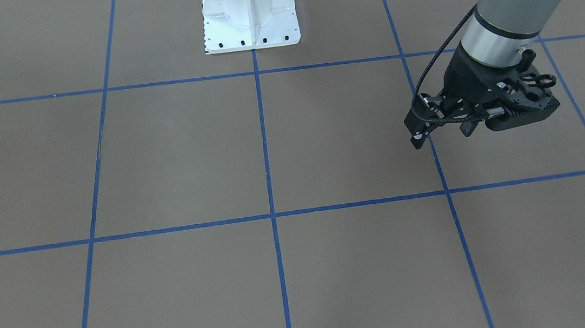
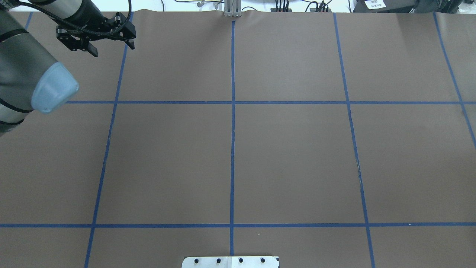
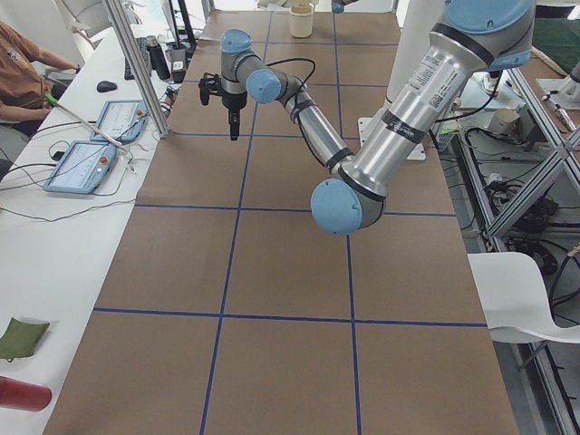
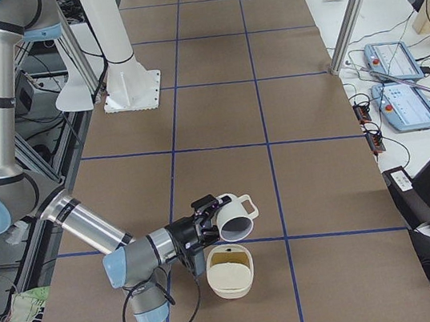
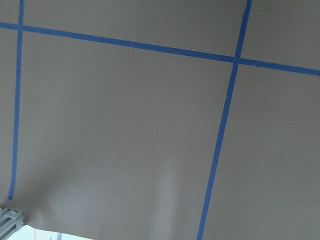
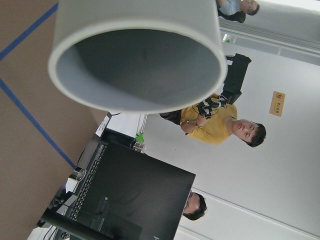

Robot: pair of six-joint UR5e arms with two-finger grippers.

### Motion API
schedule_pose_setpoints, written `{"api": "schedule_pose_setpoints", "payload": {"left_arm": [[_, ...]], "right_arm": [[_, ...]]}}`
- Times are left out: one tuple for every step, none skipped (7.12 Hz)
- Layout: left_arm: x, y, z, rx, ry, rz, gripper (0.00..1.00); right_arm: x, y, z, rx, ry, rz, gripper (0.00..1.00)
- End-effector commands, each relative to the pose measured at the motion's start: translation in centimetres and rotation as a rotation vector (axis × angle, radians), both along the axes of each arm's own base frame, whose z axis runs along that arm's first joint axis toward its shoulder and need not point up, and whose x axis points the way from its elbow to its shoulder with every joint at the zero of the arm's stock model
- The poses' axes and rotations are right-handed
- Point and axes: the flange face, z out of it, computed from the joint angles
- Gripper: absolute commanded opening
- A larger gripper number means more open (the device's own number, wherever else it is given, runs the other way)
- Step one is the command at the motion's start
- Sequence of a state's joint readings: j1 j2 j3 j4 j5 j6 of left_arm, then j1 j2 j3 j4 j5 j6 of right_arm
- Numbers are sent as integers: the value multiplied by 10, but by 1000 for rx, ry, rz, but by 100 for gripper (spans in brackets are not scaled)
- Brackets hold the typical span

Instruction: Left arm hands cup to right arm to dump lemon

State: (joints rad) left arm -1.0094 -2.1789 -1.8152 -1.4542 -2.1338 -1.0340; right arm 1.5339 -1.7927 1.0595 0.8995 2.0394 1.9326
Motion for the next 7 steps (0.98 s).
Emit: {"api": "schedule_pose_setpoints", "payload": {"left_arm": [[0,0,0,0,1,1,100],[0,1,2,-1,0,1,100],[1,1,5,-5,-2,3,100],[1,1,4,-6,1,4,100],[1,1,5,-5,-1,5,100],[0,2,8,-4,-1,5,100],[1,2,8,-1,1,6,100]], "right_arm": [[-1,-10,4,43,224,17,23],[-3,-17,-1,73,306,6,23],[-4,-27,-12,89,366,8,23],[-5,-48,-35,75,382,6,23],[-5,-66,-56,75,426,3,23],[-6,-79,-66,94,523,1,23],[-6,-100,-87,101,601,-4,23]]}}
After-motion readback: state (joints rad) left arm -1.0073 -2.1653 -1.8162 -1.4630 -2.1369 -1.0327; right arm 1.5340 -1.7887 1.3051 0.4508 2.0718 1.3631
